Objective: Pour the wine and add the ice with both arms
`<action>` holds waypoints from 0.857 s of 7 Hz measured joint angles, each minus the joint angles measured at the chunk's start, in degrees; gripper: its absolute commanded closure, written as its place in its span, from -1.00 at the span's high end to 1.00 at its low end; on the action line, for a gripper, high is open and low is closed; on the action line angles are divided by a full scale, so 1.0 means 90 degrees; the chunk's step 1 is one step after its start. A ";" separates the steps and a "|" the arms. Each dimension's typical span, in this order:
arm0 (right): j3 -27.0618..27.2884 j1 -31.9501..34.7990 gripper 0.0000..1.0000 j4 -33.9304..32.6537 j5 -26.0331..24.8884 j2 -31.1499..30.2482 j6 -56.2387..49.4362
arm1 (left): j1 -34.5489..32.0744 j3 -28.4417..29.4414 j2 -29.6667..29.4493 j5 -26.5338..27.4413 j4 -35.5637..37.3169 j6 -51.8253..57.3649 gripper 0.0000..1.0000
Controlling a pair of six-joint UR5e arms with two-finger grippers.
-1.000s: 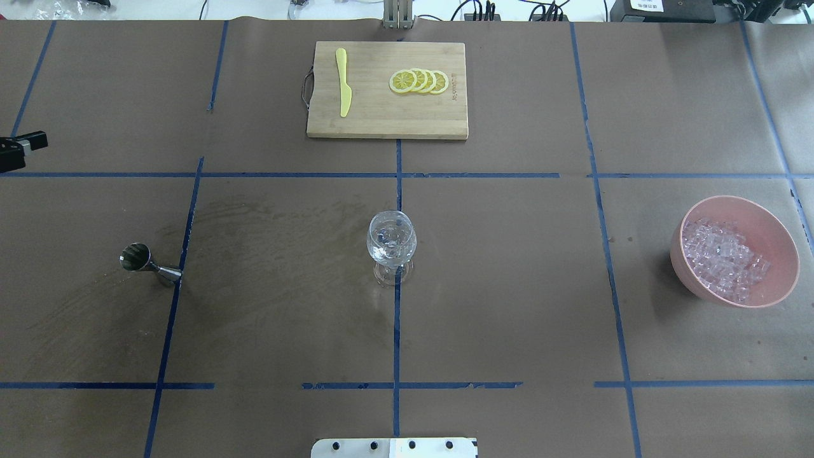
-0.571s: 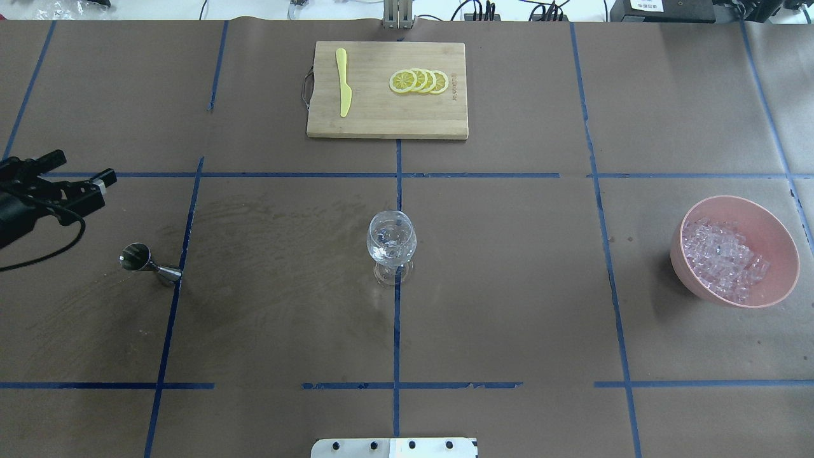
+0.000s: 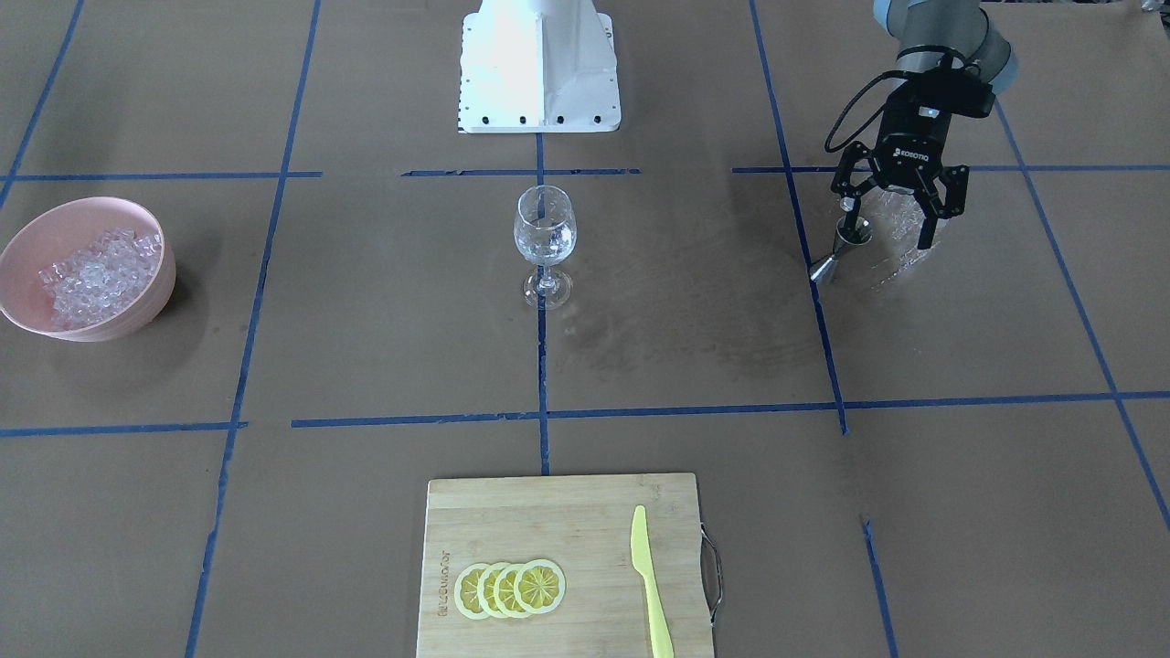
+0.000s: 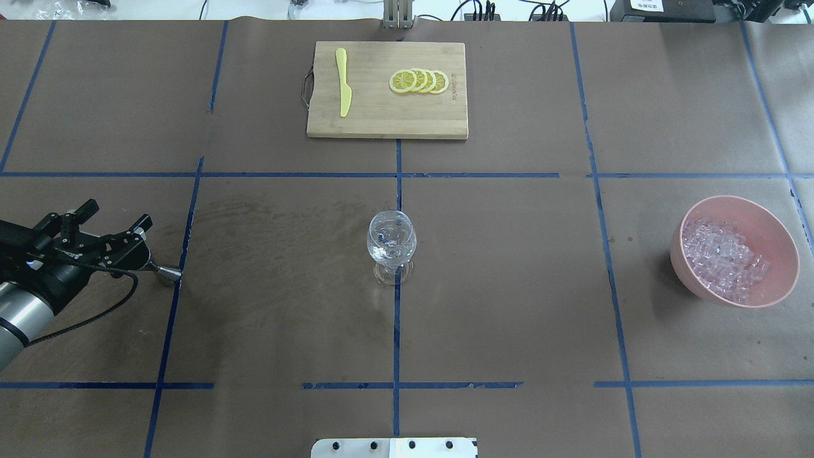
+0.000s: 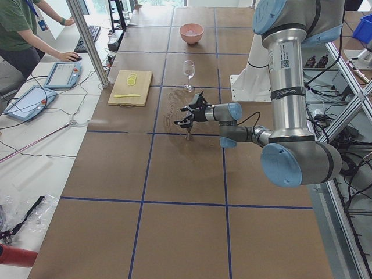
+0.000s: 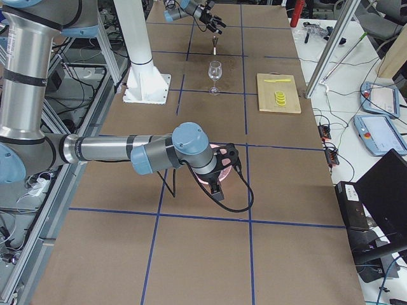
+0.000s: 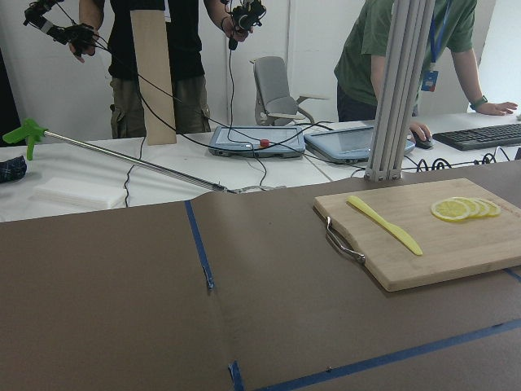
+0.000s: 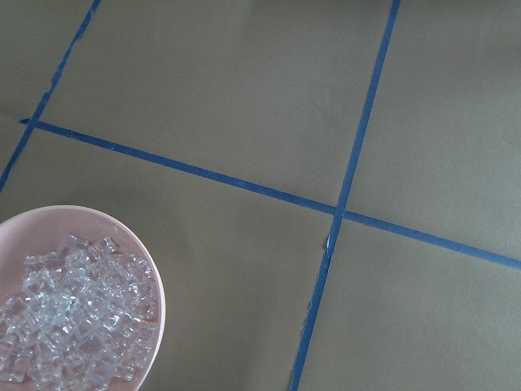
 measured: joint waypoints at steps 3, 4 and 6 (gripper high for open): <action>-0.0008 0.0000 1.00 0.0000 0.0003 -0.0007 0.0000 | 0.0713 0.0442 -0.0104 0.0878 -0.0028 -0.0240 1.00; -0.0007 0.0000 1.00 0.0000 0.0003 -0.0012 0.0000 | 0.0862 0.0537 -0.0165 0.1074 -0.0033 -0.0276 1.00; -0.0001 0.0000 1.00 0.0000 0.0003 -0.0018 0.0000 | 0.1039 0.0930 -0.0369 0.1287 -0.0038 -0.0408 1.00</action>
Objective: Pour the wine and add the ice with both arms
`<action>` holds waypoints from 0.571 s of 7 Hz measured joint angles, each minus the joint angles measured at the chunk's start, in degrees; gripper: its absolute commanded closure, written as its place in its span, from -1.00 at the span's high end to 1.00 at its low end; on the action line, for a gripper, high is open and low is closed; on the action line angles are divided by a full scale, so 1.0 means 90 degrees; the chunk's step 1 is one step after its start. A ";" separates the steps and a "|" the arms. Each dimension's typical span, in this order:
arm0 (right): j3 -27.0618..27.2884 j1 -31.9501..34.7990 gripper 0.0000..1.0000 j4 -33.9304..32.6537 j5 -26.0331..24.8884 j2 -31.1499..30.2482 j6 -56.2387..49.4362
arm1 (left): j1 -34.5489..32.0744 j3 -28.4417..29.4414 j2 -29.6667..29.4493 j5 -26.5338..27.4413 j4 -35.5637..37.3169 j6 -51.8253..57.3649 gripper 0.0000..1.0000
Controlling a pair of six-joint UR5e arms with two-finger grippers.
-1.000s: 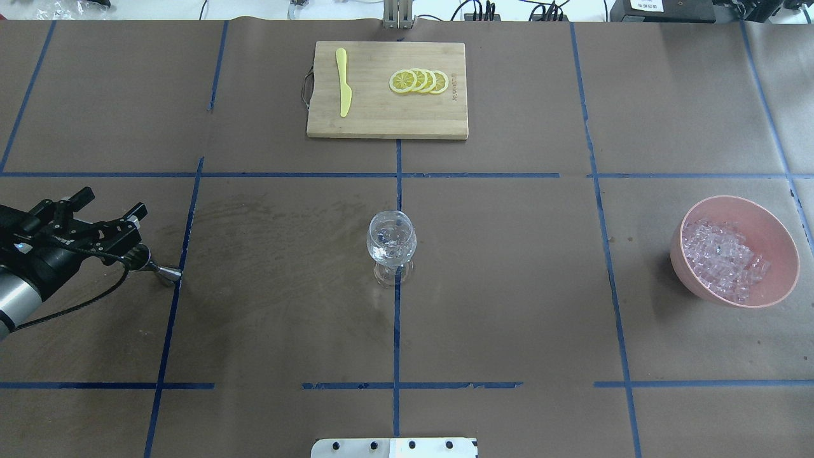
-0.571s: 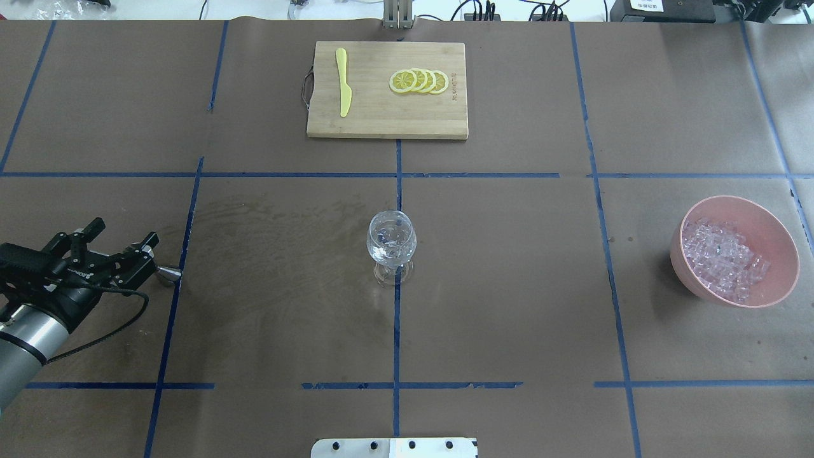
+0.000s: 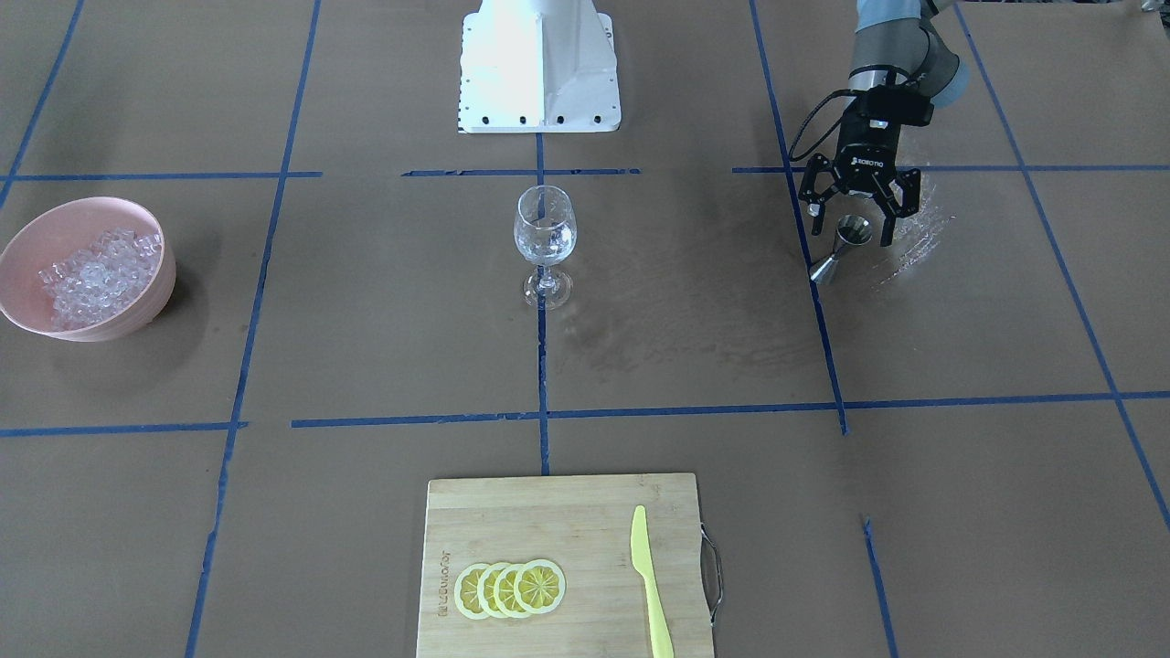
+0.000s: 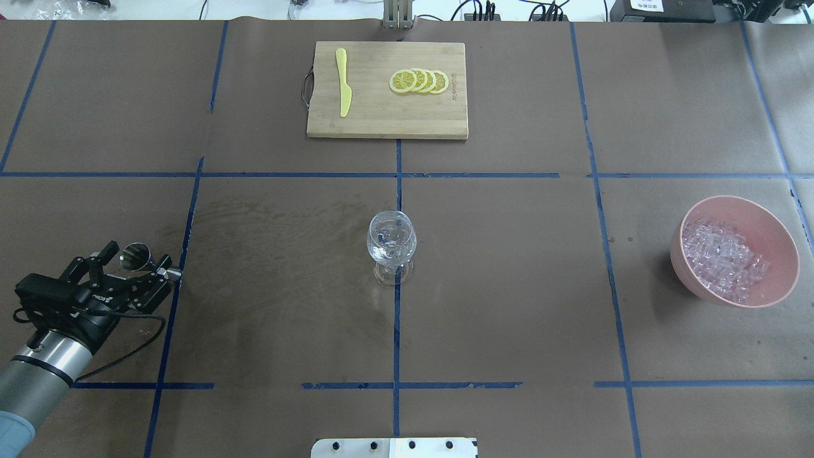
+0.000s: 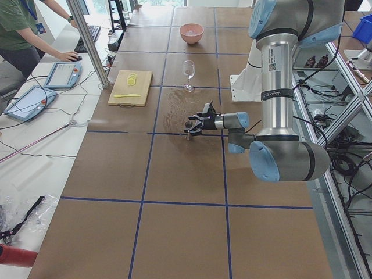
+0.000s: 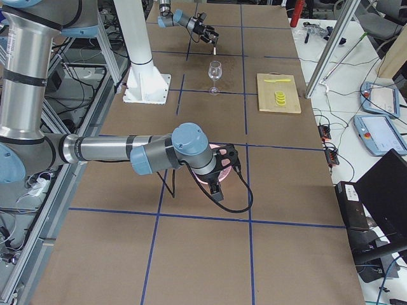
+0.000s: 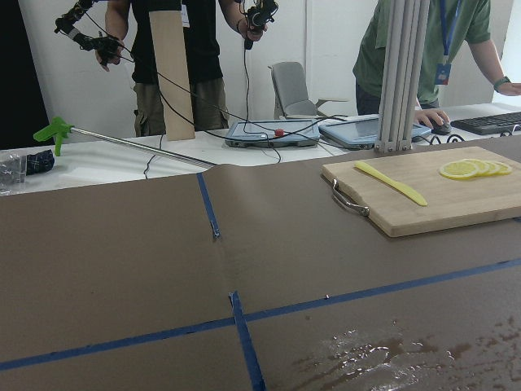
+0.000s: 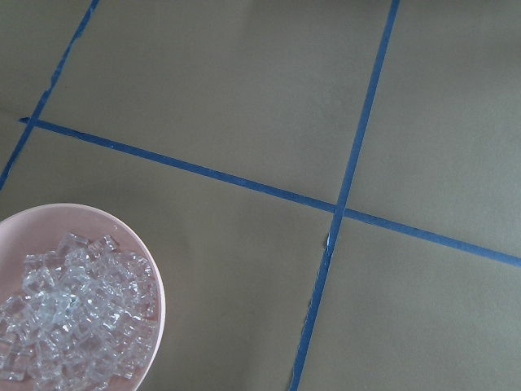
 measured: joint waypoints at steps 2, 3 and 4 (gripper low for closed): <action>-0.0002 0.0000 1.00 0.0000 0.0000 -0.0001 0.0000 | 0.0038 0.0512 -0.0370 0.0068 -0.0001 -0.0156 0.66; -0.0002 0.0000 1.00 0.0000 0.0000 -0.0002 0.0000 | 0.0040 0.0703 -0.0491 0.0077 -0.0005 -0.0217 0.46; -0.0001 0.0000 1.00 0.0000 0.0002 -0.0002 0.0000 | 0.0043 0.0793 -0.0536 0.0099 -0.0013 -0.0246 0.38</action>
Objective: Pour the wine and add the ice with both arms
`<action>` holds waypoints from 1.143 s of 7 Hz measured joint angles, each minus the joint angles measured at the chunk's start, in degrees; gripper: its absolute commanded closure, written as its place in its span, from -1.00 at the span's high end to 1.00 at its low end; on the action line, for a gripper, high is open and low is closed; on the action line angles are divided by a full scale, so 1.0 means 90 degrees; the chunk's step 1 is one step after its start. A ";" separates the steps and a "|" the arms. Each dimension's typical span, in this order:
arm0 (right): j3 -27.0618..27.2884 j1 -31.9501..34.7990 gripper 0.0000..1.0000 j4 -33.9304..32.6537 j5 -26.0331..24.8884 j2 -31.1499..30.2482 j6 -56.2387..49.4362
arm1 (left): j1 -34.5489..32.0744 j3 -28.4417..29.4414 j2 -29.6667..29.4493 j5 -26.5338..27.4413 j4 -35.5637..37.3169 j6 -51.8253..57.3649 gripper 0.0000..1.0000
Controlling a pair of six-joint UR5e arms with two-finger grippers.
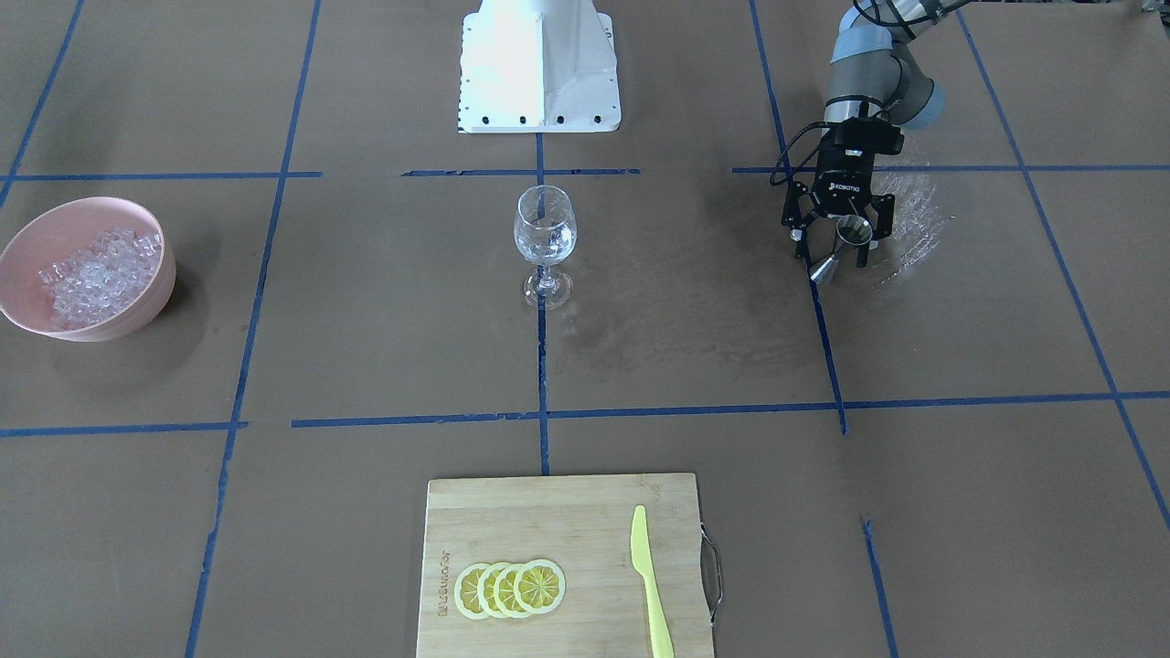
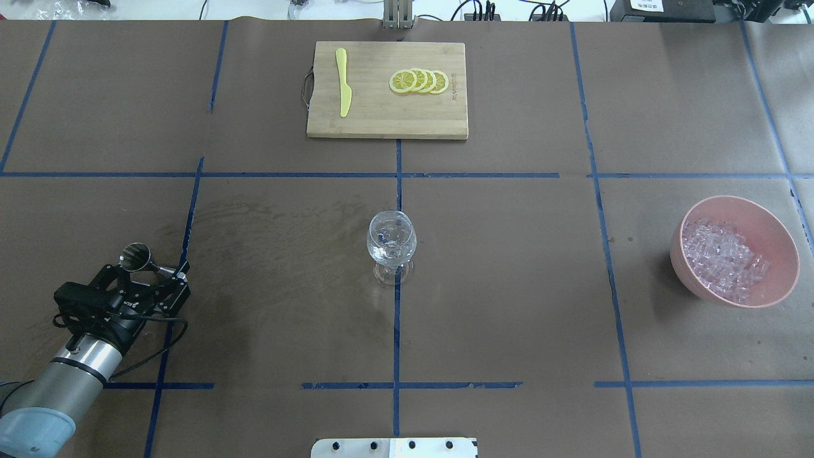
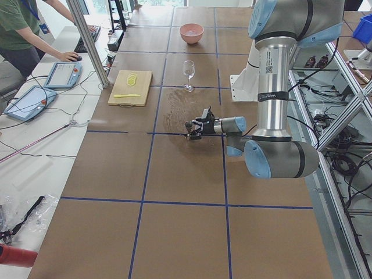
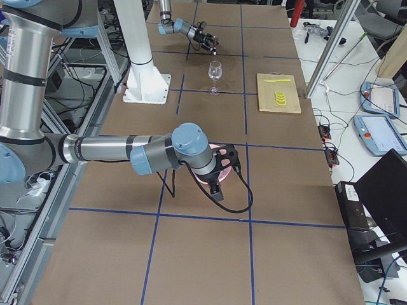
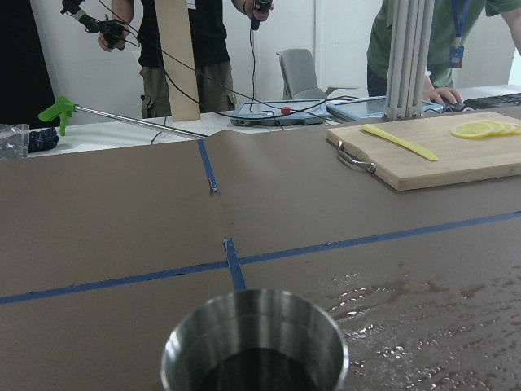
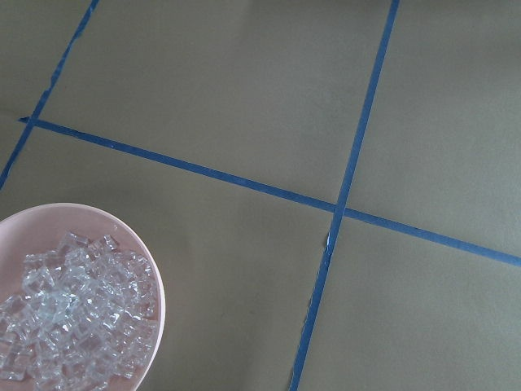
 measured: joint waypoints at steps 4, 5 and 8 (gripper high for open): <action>0.0002 0.0000 1.00 0.0000 0.0007 0.0000 0.0000 | 0.0000 0.0116 0.0032 0.0075 -0.0051 -0.0220 0.39; 0.0002 0.0000 1.00 0.0000 0.0007 0.0000 0.0000 | 0.0000 0.0122 0.0049 0.0116 -0.0110 -0.0269 0.39; 0.0002 0.0000 1.00 0.0000 0.0006 0.0008 0.0000 | 0.0043 0.0129 0.0073 0.0288 -0.0255 -0.0301 0.38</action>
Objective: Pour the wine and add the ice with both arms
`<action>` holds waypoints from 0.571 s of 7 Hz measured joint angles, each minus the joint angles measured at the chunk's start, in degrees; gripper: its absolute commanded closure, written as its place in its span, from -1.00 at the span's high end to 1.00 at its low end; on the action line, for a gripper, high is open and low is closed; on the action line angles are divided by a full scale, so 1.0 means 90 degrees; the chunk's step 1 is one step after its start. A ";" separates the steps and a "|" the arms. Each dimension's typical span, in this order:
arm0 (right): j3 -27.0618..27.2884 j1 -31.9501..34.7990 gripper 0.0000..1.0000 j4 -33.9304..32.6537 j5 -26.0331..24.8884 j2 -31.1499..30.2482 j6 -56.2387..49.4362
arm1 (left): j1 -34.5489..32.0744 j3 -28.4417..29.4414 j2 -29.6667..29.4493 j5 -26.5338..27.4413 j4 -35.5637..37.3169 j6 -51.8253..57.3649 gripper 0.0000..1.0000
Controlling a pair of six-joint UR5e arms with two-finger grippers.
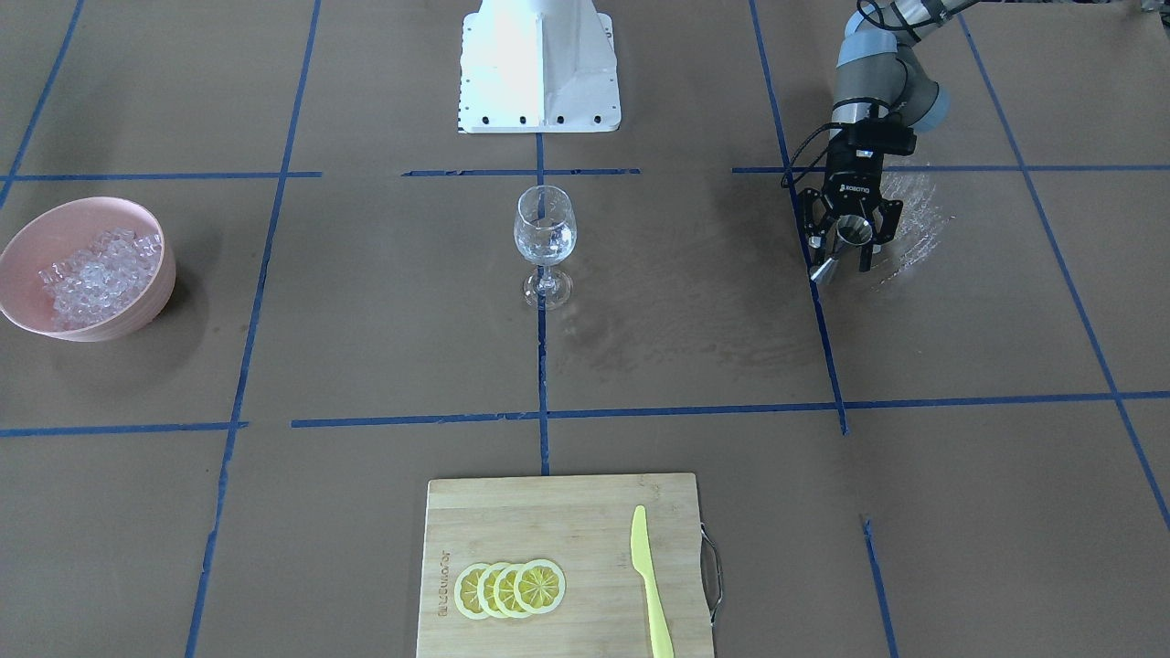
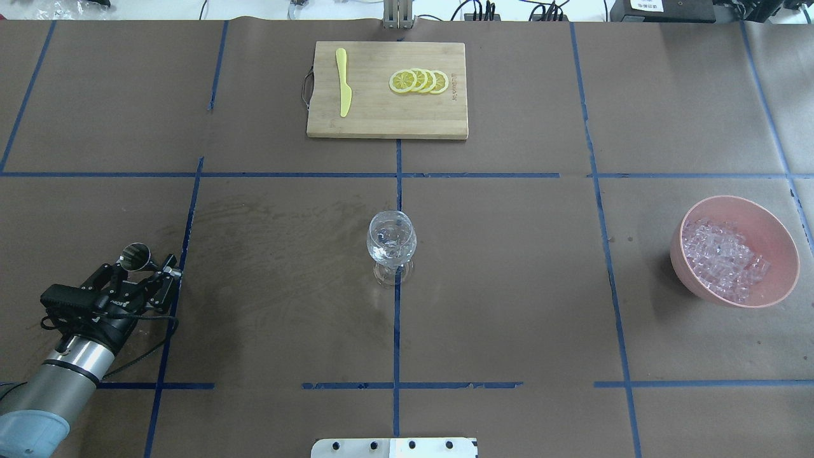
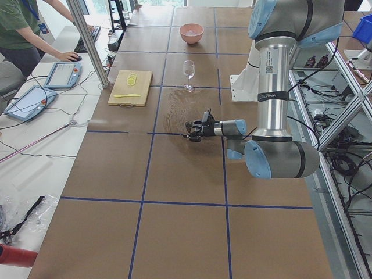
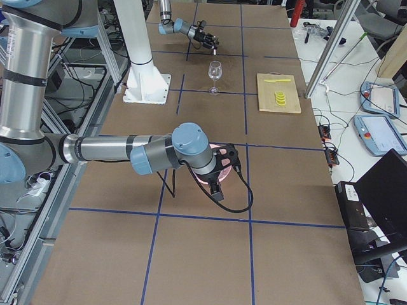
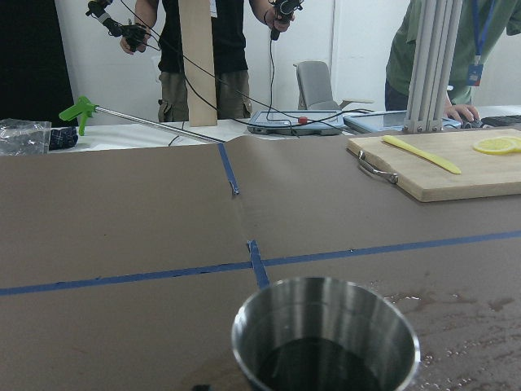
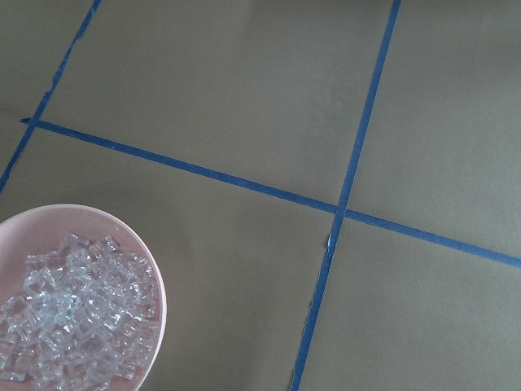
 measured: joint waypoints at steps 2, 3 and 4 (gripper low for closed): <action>-0.0003 0.0000 1.00 0.0000 -0.0007 0.0001 -0.0002 | 0.0136 0.0001 0.0002 0.0195 -0.0010 0.0006 0.37; -0.0003 0.0000 1.00 0.0000 -0.0008 0.0001 -0.0004 | 0.0200 0.0009 0.0002 0.0269 -0.0010 0.0009 0.32; -0.0003 0.0000 1.00 -0.0002 -0.0008 0.0001 -0.0002 | 0.0246 0.0033 0.0002 0.0322 -0.0009 0.0011 0.14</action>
